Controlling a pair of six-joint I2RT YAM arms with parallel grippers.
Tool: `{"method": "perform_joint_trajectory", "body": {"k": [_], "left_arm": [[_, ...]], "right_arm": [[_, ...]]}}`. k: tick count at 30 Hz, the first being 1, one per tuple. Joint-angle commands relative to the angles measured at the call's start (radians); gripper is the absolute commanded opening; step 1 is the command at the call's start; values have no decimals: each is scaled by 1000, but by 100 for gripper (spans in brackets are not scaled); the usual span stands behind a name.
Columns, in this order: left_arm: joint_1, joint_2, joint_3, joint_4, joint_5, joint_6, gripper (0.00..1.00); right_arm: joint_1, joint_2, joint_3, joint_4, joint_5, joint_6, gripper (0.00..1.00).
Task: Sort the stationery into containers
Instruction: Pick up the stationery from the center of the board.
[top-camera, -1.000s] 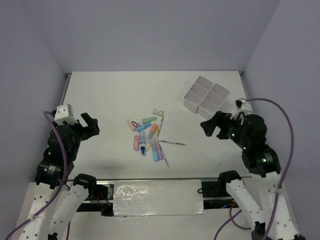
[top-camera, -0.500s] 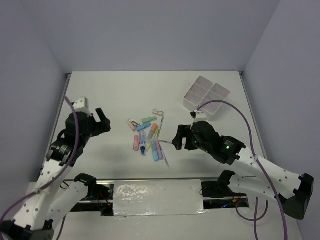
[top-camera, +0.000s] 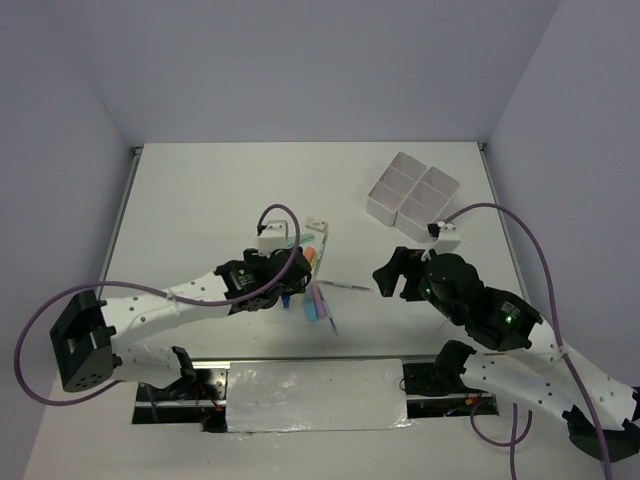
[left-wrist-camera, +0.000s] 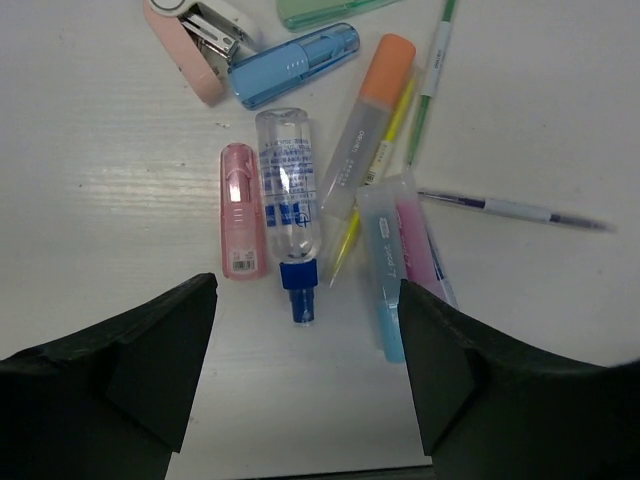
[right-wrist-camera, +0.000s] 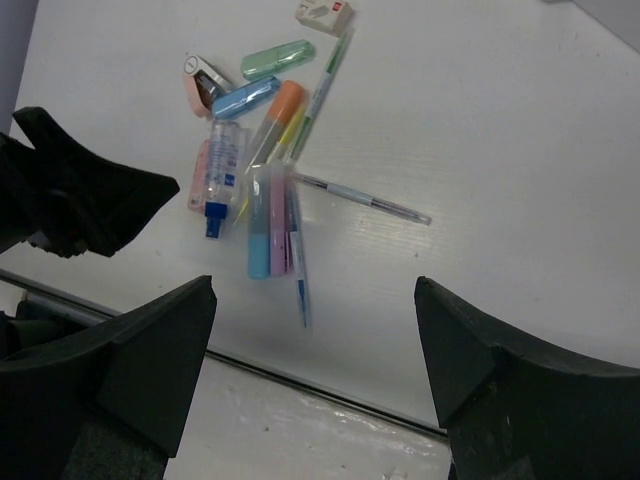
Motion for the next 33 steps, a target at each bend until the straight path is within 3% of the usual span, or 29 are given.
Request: {"method": "perform_joint_trajectory", "body": {"k": [1, 8, 12, 23, 33], "left_arm": [[30, 37, 21, 59, -41, -35, 85], [133, 117, 37, 116, 34, 45, 82], [201, 163, 41, 168, 94, 102, 76], [224, 335, 115, 188, 126, 114, 73], [230, 395, 100, 219, 122, 99, 66]], "right_arm": [[6, -18, 5, -64, 22, 2, 88], [7, -26, -14, -41, 3, -10, 88], [7, 2, -14, -25, -12, -18, 88], [6, 22, -43, 11, -49, -31, 88], [6, 14, -74, 45, -89, -42, 88]]}}
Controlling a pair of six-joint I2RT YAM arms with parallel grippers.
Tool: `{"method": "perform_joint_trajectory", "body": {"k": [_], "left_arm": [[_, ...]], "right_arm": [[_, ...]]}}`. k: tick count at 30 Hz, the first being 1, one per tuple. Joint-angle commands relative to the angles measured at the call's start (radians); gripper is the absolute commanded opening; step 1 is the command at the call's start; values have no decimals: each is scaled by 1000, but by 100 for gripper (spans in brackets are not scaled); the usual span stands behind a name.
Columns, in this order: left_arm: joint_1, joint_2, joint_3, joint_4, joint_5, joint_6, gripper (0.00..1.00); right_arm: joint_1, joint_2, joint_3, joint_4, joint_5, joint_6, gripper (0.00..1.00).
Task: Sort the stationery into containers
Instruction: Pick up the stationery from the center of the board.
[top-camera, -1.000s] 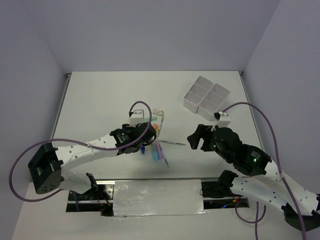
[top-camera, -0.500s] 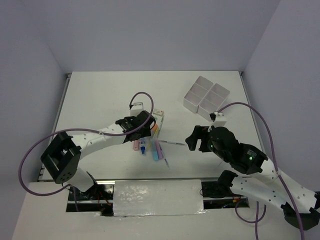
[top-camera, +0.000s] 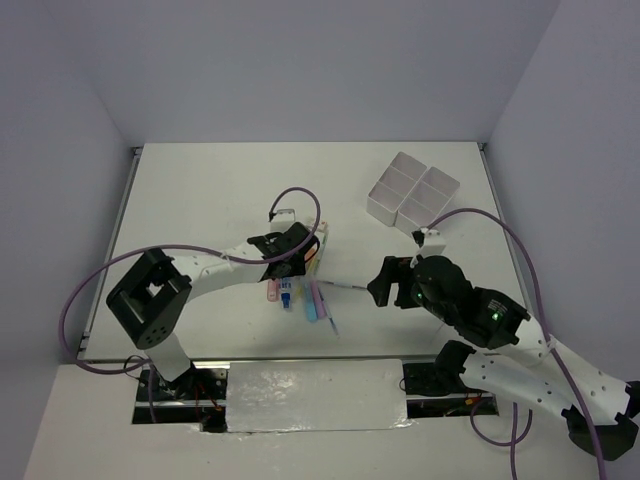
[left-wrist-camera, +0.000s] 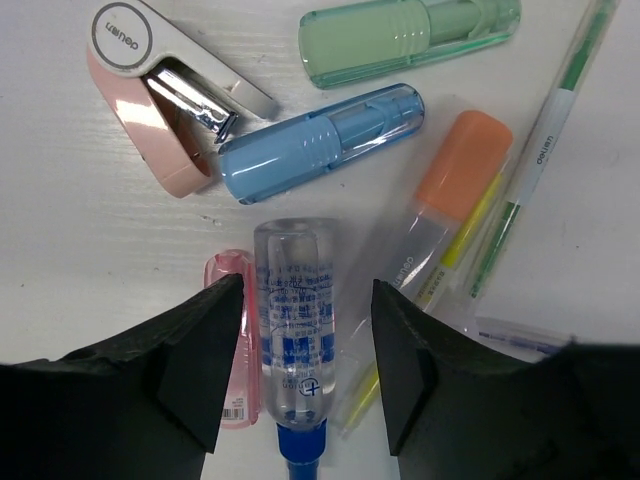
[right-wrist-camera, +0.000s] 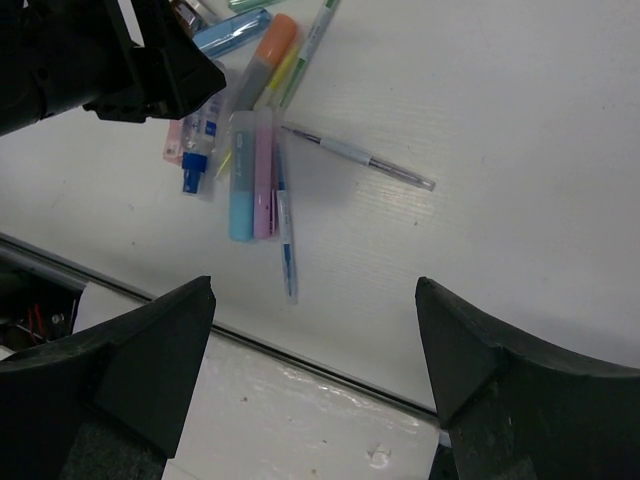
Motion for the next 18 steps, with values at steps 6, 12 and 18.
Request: {"method": "perform_joint_trajectory", "body": {"k": [6, 12, 18], "left_arm": [[25, 18, -7, 62, 1, -8, 61], [50, 22, -27, 84, 16, 6, 61], [57, 35, -48, 127, 45, 12, 55]], "right_arm": [[6, 12, -27, 81, -35, -20, 88], [4, 22, -33, 93, -46, -23, 88], [7, 26, -41, 105, -56, -21, 88]]}}
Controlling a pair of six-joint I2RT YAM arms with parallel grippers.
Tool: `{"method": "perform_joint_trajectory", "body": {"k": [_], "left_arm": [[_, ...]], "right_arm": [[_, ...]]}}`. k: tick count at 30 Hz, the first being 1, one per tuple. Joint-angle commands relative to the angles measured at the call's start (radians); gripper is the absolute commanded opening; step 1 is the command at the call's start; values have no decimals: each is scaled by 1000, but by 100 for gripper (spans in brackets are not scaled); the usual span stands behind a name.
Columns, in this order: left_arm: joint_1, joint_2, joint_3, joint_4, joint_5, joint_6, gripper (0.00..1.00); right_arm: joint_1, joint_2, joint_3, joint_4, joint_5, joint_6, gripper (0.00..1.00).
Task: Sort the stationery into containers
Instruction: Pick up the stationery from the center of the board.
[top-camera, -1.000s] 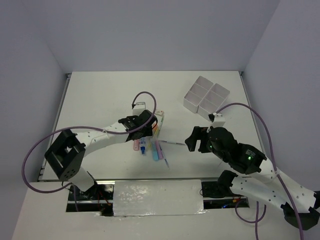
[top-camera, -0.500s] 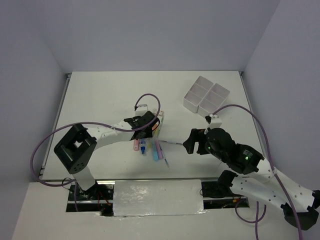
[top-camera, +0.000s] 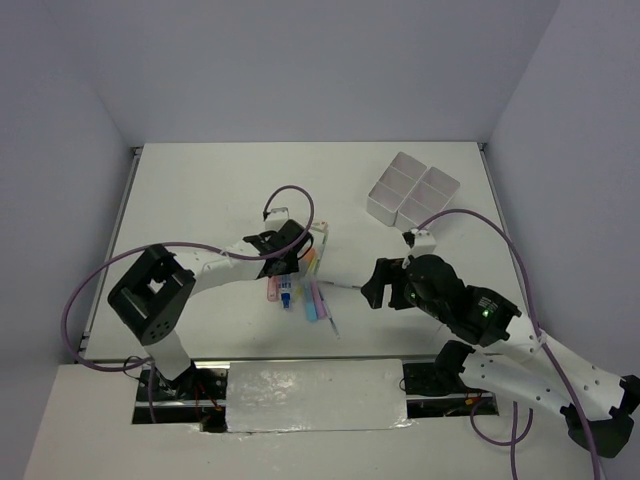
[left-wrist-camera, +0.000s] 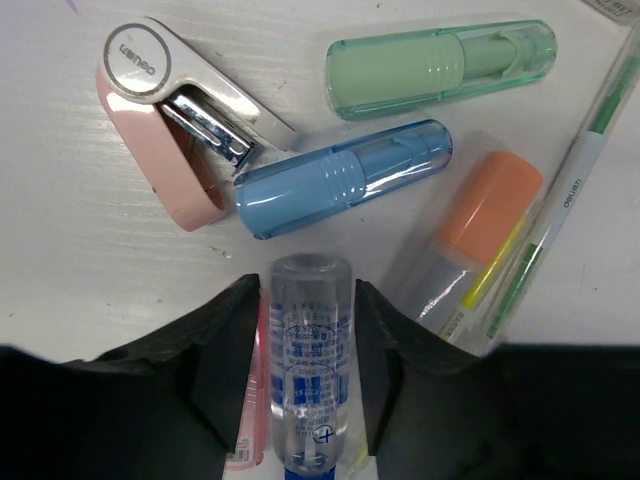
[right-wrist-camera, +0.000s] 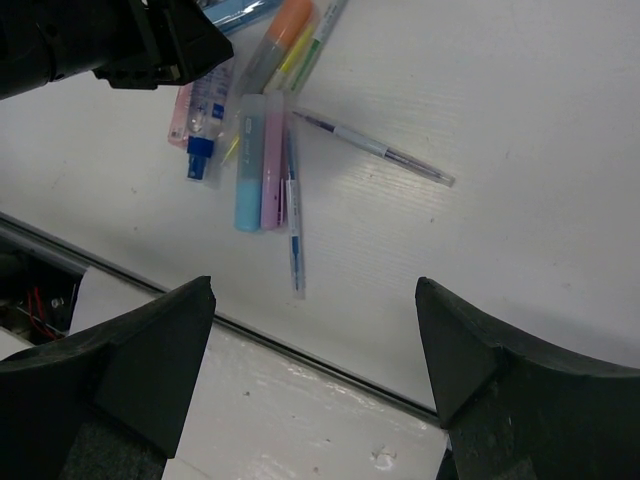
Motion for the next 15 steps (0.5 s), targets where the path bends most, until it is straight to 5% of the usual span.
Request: {"method": "perform_joint_trajectory", "body": {"k": [1, 12, 15], "left_arm": [[4, 18, -11, 51, 21, 8, 51], [8, 36, -14, 65, 35, 13, 47], [8, 15, -17, 51, 30, 5, 11]], "right_arm": [[9, 4, -13, 55, -4, -7, 88], [9, 2, -13, 60, -8, -4, 88], [9, -1, -15, 61, -10, -4, 88]]}}
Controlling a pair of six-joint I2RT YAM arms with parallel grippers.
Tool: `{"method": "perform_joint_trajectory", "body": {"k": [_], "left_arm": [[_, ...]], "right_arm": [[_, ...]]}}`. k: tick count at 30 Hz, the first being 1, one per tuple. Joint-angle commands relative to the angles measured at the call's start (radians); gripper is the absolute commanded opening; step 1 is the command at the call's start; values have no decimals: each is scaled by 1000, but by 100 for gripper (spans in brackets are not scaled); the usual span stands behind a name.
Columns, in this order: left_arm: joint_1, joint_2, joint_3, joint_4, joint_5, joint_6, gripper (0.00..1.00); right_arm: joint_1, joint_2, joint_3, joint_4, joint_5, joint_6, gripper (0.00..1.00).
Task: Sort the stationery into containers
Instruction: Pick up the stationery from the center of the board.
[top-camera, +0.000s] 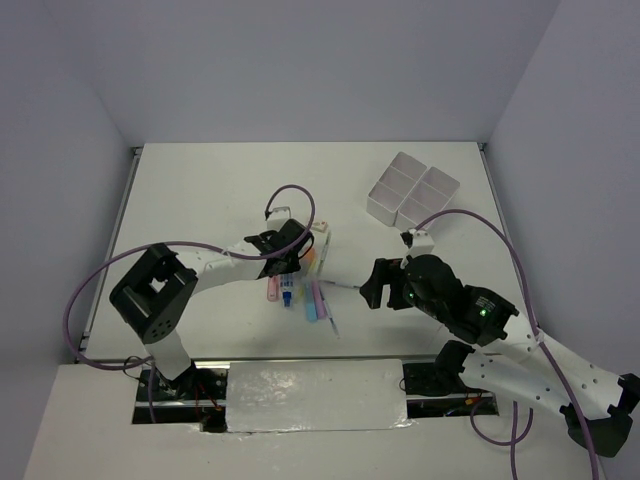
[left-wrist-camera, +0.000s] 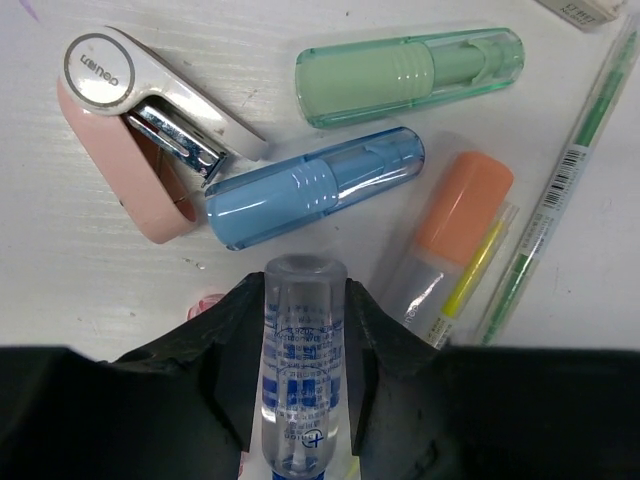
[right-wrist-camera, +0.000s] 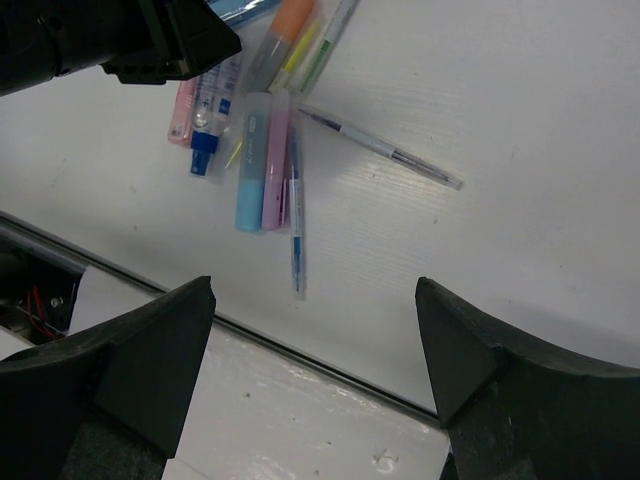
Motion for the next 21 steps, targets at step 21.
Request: {"method": "perform_joint_trajectory", "body": {"k": [21], "left_arm": [[-33, -373, 20, -27, 43, -20, 0]], "right_arm": [[7, -40, -230, 553, -237, -61, 87]]}}
